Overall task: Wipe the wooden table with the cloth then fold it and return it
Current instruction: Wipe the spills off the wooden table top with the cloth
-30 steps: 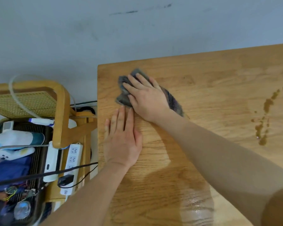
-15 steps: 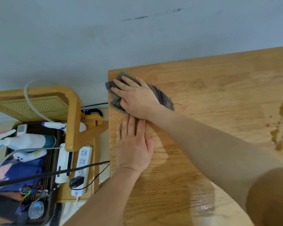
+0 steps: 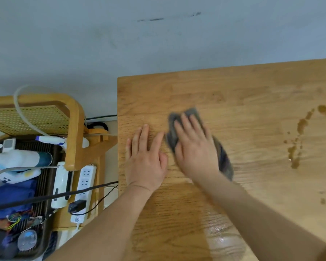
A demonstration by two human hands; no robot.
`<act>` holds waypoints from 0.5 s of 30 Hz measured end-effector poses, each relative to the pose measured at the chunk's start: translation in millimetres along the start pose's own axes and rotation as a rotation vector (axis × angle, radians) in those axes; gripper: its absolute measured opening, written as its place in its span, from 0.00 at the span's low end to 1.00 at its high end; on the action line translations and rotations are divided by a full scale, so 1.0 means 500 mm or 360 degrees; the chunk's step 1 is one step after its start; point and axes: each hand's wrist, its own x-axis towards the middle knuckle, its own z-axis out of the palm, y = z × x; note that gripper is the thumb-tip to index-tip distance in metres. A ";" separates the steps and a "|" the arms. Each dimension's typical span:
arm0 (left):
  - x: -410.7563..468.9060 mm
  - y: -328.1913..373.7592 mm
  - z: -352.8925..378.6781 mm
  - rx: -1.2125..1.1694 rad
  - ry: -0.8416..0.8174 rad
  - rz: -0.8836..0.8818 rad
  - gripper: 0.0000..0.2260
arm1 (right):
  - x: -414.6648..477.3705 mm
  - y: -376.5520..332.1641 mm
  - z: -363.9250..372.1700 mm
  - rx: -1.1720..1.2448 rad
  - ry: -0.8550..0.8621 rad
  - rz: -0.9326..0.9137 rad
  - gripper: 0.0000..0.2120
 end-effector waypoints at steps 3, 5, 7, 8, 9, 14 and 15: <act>-0.001 -0.001 0.001 0.0004 -0.0002 -0.0007 0.23 | -0.132 0.027 -0.005 0.0101 -0.0109 -0.0372 0.23; 0.001 -0.001 0.002 0.0010 0.0003 0.0002 0.23 | -0.108 0.079 -0.012 0.0093 -0.0120 -0.0571 0.22; 0.003 -0.002 0.005 0.0025 -0.0002 0.0017 0.23 | -0.016 0.127 -0.021 0.0051 -0.0055 -0.0434 0.24; 0.004 -0.004 0.007 0.0034 0.0000 0.0019 0.23 | 0.043 0.149 -0.025 0.0037 0.0021 -0.0274 0.24; 0.003 -0.004 0.009 0.0040 0.0008 0.0017 0.23 | 0.100 0.164 -0.031 0.0022 0.0075 -0.0094 0.25; 0.006 -0.003 0.010 0.0016 0.0058 -0.0003 0.22 | 0.235 0.149 -0.027 -0.0050 0.0122 0.0365 0.27; 0.003 -0.003 0.011 0.0011 0.0066 -0.0001 0.22 | 0.217 0.135 -0.025 -0.0045 0.0130 0.0314 0.27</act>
